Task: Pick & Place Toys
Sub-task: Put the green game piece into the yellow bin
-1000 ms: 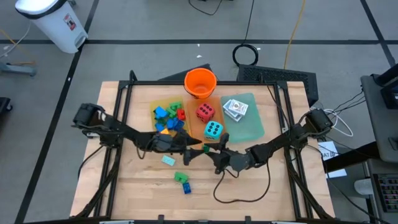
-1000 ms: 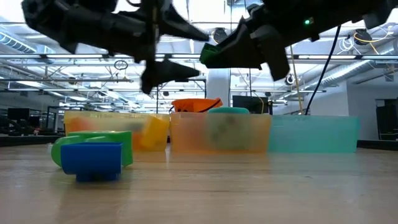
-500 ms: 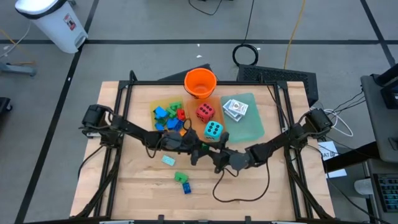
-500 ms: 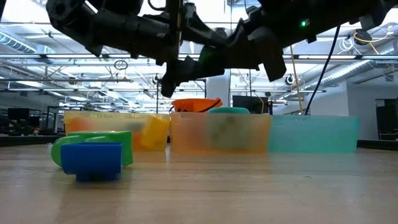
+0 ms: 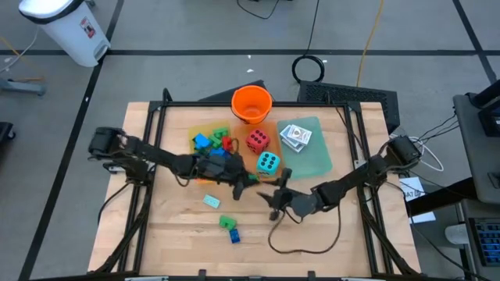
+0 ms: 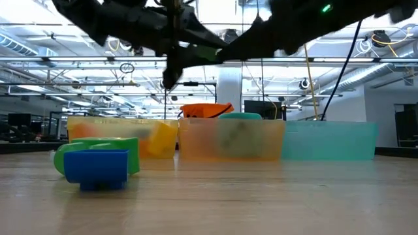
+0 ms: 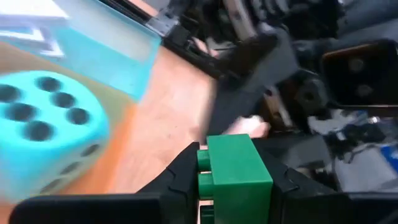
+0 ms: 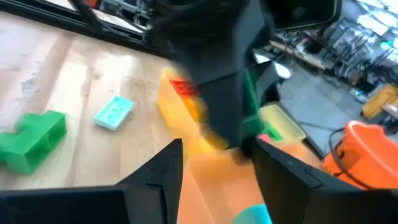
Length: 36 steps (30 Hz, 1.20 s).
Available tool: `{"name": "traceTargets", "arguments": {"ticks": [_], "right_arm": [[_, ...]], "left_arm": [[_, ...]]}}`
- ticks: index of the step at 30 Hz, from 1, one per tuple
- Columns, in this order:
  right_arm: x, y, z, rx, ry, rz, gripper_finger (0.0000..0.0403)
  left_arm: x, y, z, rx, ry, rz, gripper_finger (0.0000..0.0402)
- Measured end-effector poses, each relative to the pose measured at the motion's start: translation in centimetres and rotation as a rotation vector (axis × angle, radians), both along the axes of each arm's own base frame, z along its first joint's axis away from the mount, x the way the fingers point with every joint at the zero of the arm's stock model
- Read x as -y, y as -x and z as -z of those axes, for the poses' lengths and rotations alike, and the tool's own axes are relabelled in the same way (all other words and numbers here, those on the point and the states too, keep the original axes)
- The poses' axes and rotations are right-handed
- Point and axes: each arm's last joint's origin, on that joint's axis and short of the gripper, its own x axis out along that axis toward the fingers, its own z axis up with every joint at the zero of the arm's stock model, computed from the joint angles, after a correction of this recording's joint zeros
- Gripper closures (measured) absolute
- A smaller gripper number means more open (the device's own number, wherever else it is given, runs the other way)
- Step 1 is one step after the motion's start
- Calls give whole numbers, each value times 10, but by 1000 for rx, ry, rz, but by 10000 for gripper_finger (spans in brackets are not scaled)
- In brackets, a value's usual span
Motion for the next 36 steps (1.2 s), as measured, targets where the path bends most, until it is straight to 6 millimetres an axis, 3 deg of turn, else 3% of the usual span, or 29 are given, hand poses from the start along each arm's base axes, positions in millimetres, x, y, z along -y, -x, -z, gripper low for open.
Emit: {"name": "traceTargets", "arguments": {"ticks": [5,10,18,29,36], "right_arm": [[-4,16,-12,-53,-111,-56,242],[1,29,-25,-89,-202,-83,249],[5,33,-26,-102,-213,-84,254],[17,36,-12,-40,-268,-52,256],[17,37,-11,-40,-267,-53,253]], "left_arm": [[-10,29,-29,-102,-124,-159,305],[-13,68,-43,-276,-242,-345,305],[-20,110,-28,-590,-256,-625,297],[-17,115,9,-700,-169,-615,271],[-19,107,14,-682,-169,-617,188]]}}
